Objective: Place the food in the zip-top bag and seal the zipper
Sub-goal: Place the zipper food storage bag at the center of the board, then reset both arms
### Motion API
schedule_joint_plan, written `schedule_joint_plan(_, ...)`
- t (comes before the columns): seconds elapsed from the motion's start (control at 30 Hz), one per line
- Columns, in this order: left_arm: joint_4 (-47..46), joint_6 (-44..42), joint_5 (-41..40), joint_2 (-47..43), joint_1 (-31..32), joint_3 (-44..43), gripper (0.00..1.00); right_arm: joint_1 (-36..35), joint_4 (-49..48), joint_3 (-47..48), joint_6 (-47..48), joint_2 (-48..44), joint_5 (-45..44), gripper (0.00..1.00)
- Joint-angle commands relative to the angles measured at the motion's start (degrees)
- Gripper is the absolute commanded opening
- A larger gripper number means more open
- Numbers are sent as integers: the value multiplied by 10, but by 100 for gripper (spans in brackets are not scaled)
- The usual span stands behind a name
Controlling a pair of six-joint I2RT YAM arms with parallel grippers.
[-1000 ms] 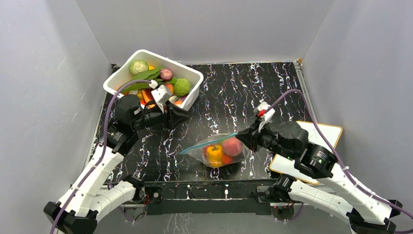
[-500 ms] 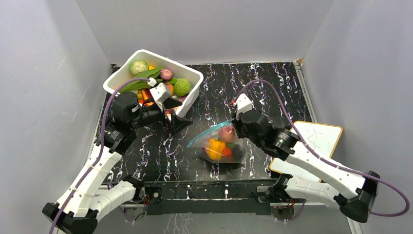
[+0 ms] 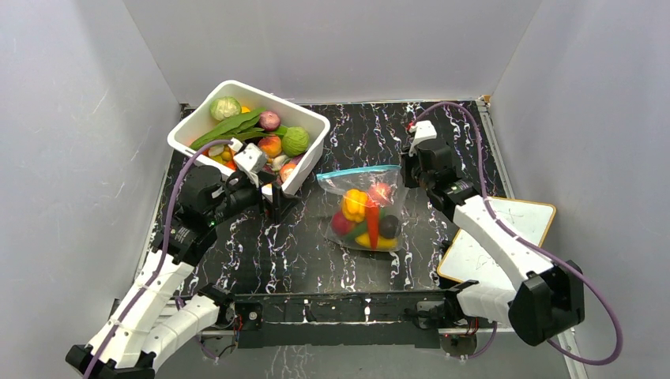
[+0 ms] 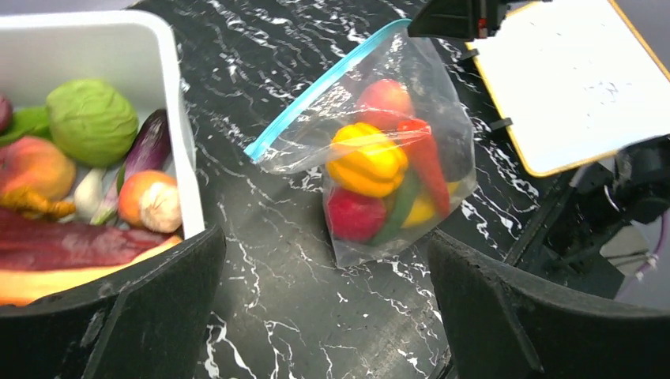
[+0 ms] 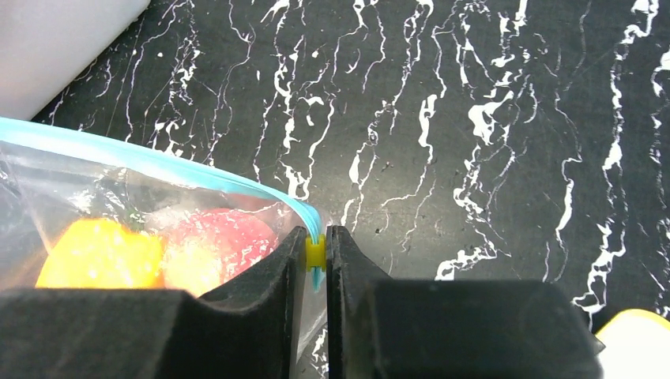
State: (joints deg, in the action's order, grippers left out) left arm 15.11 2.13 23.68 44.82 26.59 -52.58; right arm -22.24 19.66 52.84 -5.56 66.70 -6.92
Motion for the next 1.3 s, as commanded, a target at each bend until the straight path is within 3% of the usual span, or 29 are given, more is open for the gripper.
schedule_joint_plan(0.0,20,55,-95,-13,-1,5,98,2,-80,22,-34,17,25,17)
schedule_joint_plan(0.17,66,78,-131,14,-1,-16,98,1,-55,41,-77,22,6,32)
schedule_joint_plan(0.37,58,140,-221,9,-1,-17,98,2,11,78,-114,-1,24,67)
schedule_joint_plan(0.5,41,168,-259,-14,-1,-21,98,1,52,105,-122,-34,43,97)
schedule_joint_plan(0.73,4,150,-211,-56,-1,-42,98,1,65,113,-158,-117,94,98)
schedule_joint_plan(0.93,23,156,-227,-58,-1,-74,98,1,51,81,-221,-177,121,98)
schedule_joint_plan(1.27,28,155,-221,-57,-1,-60,98,1,46,68,-217,-210,111,98)
